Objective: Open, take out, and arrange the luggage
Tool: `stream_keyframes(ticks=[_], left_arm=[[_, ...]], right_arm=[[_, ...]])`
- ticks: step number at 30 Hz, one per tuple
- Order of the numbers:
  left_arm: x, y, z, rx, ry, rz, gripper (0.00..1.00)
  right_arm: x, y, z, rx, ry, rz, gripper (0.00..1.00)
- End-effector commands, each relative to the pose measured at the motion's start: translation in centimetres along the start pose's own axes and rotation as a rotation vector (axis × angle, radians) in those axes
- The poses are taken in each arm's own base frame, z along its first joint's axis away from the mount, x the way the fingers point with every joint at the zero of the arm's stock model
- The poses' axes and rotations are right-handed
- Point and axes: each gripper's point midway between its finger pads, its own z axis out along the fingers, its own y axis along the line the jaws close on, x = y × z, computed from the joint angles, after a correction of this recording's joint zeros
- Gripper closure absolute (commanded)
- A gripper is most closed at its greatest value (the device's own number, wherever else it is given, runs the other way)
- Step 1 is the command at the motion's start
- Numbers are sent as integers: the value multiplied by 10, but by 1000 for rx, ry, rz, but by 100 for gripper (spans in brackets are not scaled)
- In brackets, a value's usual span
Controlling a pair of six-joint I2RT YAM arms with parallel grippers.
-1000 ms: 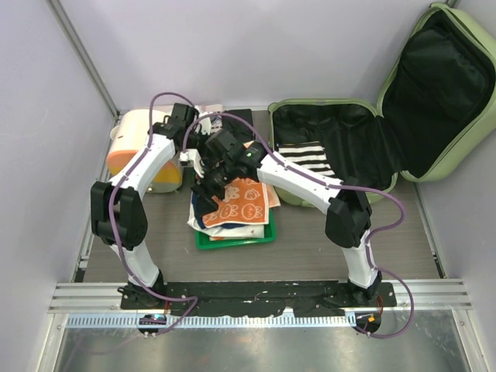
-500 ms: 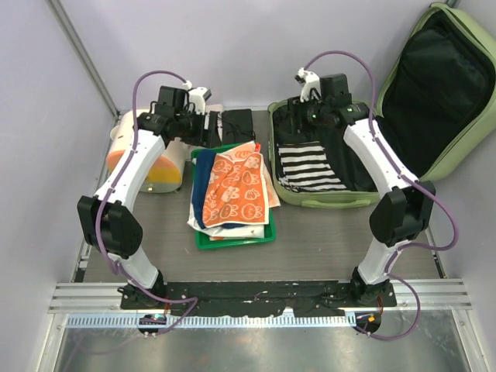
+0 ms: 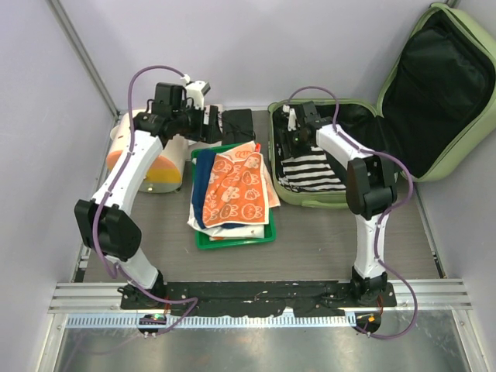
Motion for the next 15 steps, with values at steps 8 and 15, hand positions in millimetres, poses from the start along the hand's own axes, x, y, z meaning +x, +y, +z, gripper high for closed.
stream_keyframes(ticks=[8,15], left_arm=[[-20,-10,-19,20,-91,42,23],[-19,-18,-11,49,-93,49,23]], right_arm=[[-46,16,21,-26,-103,-14,37],[-20,0,42,111,-24,-57,40]])
